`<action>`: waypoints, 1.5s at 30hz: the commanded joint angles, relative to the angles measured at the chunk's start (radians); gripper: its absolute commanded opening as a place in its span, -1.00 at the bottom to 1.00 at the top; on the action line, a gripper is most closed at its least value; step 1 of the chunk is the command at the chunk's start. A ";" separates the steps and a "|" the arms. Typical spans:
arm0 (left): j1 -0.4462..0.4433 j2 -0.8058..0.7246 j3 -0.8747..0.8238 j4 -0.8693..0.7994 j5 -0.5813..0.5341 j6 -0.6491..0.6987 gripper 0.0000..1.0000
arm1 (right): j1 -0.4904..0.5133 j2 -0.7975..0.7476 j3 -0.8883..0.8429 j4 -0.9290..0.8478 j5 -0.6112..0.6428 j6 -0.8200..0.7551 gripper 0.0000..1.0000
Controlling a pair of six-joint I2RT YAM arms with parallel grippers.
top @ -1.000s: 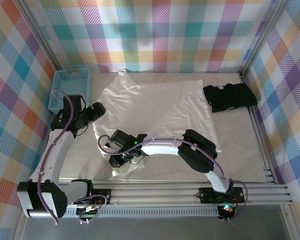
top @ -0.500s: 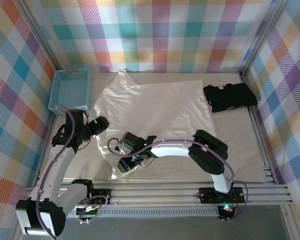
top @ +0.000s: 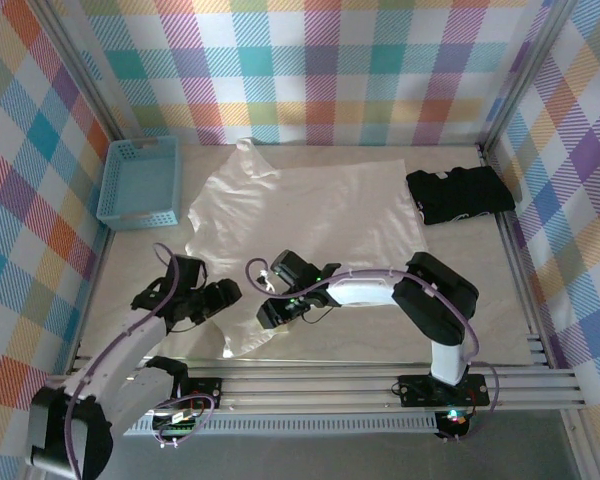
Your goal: Fold the inside-out t-shirt
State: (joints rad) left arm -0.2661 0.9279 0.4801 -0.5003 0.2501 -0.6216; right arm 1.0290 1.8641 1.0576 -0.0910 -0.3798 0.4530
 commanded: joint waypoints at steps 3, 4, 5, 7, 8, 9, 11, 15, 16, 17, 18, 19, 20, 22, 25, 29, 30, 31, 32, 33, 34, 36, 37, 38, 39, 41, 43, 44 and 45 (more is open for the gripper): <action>-0.009 0.143 -0.006 0.198 0.019 0.013 0.50 | -0.018 0.015 -0.032 -0.064 0.005 0.006 -0.25; -0.009 0.175 0.000 0.194 -0.002 0.017 0.50 | -0.021 0.016 -0.037 -0.072 0.010 0.007 -0.26; -0.009 0.205 0.003 0.190 -0.030 0.021 0.49 | -0.024 0.017 -0.043 -0.081 0.013 0.011 -0.27; -0.004 0.251 -0.010 0.205 -0.074 0.023 0.49 | -0.030 0.020 -0.049 -0.109 0.026 0.016 -0.28; -0.004 0.266 -0.013 0.205 -0.086 0.026 0.49 | -0.032 0.020 -0.049 -0.124 0.031 0.018 -0.29; -0.003 0.280 -0.019 0.211 -0.097 0.031 0.50 | -0.034 0.018 -0.048 -0.142 0.035 0.015 -0.29; -0.001 0.300 -0.029 0.213 -0.113 0.034 0.50 | -0.034 0.014 -0.048 -0.155 0.041 0.007 -0.29; 0.002 0.340 0.008 0.213 -0.115 0.055 0.53 | -0.039 0.031 0.001 -0.171 0.040 -0.010 -0.29; 0.002 0.350 0.026 0.213 -0.125 0.063 0.53 | -0.040 0.042 0.022 -0.168 0.034 -0.010 -0.29; 0.002 0.358 0.043 0.213 -0.133 0.072 0.54 | -0.040 0.055 0.041 -0.165 0.030 -0.011 -0.29; 0.005 0.367 0.065 0.213 -0.136 0.078 0.54 | -0.042 0.069 0.065 -0.165 0.027 -0.011 -0.29; 0.005 0.372 0.089 0.209 -0.134 0.087 0.55 | -0.043 0.079 0.088 -0.169 0.023 -0.013 -0.28; 0.005 0.372 0.110 0.199 -0.125 0.093 0.55 | -0.043 0.084 0.106 -0.175 0.023 -0.017 -0.29; 0.002 0.331 0.141 0.158 -0.114 0.094 0.56 | -0.046 0.069 0.123 -0.181 0.023 -0.024 -0.27; -0.015 0.208 0.137 0.078 -0.137 0.074 0.57 | -0.045 0.008 0.101 -0.166 0.000 -0.028 -0.24; -0.049 0.033 0.089 -0.069 -0.184 0.001 0.54 | -0.052 -0.097 0.047 -0.160 -0.005 -0.021 -0.20; -0.067 -0.015 0.072 -0.111 -0.194 -0.034 0.51 | -0.059 -0.125 0.032 -0.167 0.001 -0.020 -0.20; -0.090 -0.064 0.055 -0.150 -0.206 -0.076 0.48 | -0.067 -0.151 0.018 -0.180 0.012 -0.021 -0.19; -0.114 -0.104 0.038 -0.180 -0.218 -0.119 0.46 | -0.077 -0.171 0.007 -0.192 0.021 -0.024 -0.18; -0.148 -0.144 0.021 -0.207 -0.234 -0.172 0.41 | -0.088 -0.192 -0.003 -0.207 0.027 -0.030 -0.17; -0.183 -0.175 0.008 -0.229 -0.249 -0.215 0.36 | -0.098 -0.207 -0.012 -0.220 0.035 -0.036 -0.17; -0.252 -0.205 -0.006 -0.280 -0.292 -0.292 0.24 | -0.124 -0.240 -0.032 -0.238 0.049 -0.047 -0.16; -0.282 -0.203 -0.008 -0.297 -0.305 -0.314 0.17 | -0.136 -0.253 -0.043 -0.241 0.052 -0.049 -0.16; -0.312 -0.191 -0.006 -0.317 -0.320 -0.334 0.13 | -0.150 -0.267 -0.054 -0.239 0.051 -0.051 -0.15; -0.339 -0.176 -0.006 -0.334 -0.334 -0.352 0.09 | -0.165 -0.282 -0.065 -0.238 0.050 -0.053 -0.15; -0.386 -0.145 -0.005 -0.354 -0.349 -0.373 0.05 | -0.190 -0.304 -0.082 -0.233 0.043 -0.059 -0.14; -0.416 -0.115 -0.012 -0.357 -0.342 -0.386 -0.02 | -0.211 -0.320 -0.095 -0.230 0.029 -0.069 -0.14; -0.427 -0.102 -0.020 -0.345 -0.319 -0.385 -0.04 | -0.219 -0.327 -0.101 -0.230 0.023 -0.076 -0.14; -0.434 -0.088 -0.028 -0.332 -0.292 -0.382 -0.06 | -0.226 -0.330 -0.106 -0.227 0.021 -0.081 -0.14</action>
State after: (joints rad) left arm -0.6708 0.8181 0.4786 -0.7914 -0.0498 -0.9543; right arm 0.8158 1.5669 0.9672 -0.3058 -0.3416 0.4095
